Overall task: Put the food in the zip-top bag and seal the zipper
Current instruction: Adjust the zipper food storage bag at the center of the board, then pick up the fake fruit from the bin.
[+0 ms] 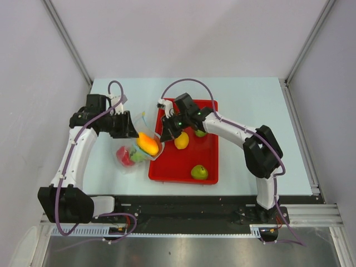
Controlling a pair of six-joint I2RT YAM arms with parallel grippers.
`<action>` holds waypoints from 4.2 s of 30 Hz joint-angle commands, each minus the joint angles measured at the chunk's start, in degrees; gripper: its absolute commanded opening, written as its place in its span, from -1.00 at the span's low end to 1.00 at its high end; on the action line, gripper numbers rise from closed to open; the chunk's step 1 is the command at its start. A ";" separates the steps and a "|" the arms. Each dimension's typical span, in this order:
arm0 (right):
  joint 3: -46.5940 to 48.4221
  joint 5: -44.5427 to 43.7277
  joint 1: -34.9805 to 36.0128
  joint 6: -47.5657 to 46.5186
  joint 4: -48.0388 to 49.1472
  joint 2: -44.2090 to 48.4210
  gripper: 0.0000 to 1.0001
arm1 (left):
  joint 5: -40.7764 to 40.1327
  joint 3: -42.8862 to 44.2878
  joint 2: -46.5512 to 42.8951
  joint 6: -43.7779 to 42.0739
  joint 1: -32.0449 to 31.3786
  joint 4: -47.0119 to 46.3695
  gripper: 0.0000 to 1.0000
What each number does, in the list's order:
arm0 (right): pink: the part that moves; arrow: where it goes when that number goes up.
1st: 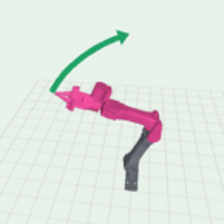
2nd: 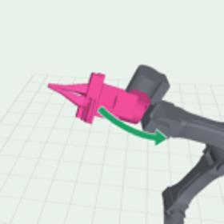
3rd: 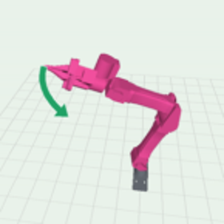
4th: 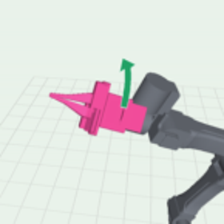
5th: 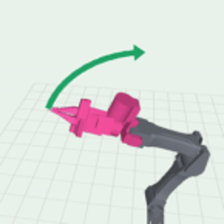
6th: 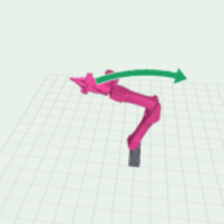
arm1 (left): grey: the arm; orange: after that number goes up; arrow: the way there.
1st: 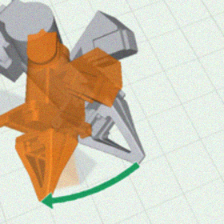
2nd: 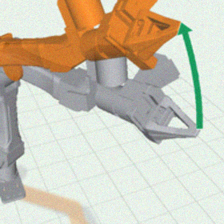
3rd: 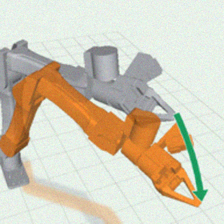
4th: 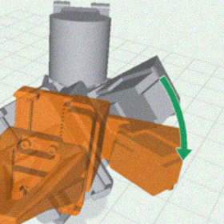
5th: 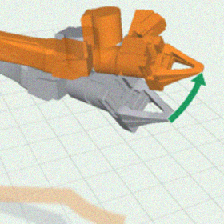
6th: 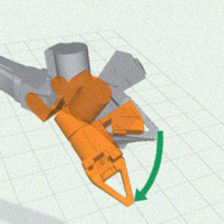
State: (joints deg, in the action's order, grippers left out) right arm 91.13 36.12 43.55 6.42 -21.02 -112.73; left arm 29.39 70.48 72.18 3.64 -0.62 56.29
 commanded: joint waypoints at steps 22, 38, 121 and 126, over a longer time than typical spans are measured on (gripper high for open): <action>7.74 10.55 2.42 26.63 15.04 6.91 -1.00 | -16.38 10.82 -6.00 -15.77 -0.08 16.39 -0.53; 6.07 10.90 -1.97 33.49 20.14 2.69 -1.00 | -16.12 6.87 -4.07 -14.98 0.45 13.41 -0.18; 25.67 -18.28 -10.33 17.23 5.81 -26.93 0.64 | -2.14 17.94 10.08 -9.70 1.85 17.01 -0.95; 28.48 -16.17 -10.85 18.28 6.69 -28.42 0.81 | -2.14 17.76 10.08 -9.62 1.94 16.74 -0.95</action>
State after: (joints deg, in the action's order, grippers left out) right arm 115.52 18.55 33.15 23.68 -16.95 -139.70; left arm 27.18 88.82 83.20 -6.83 1.04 74.19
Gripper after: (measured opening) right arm 0.884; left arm 0.025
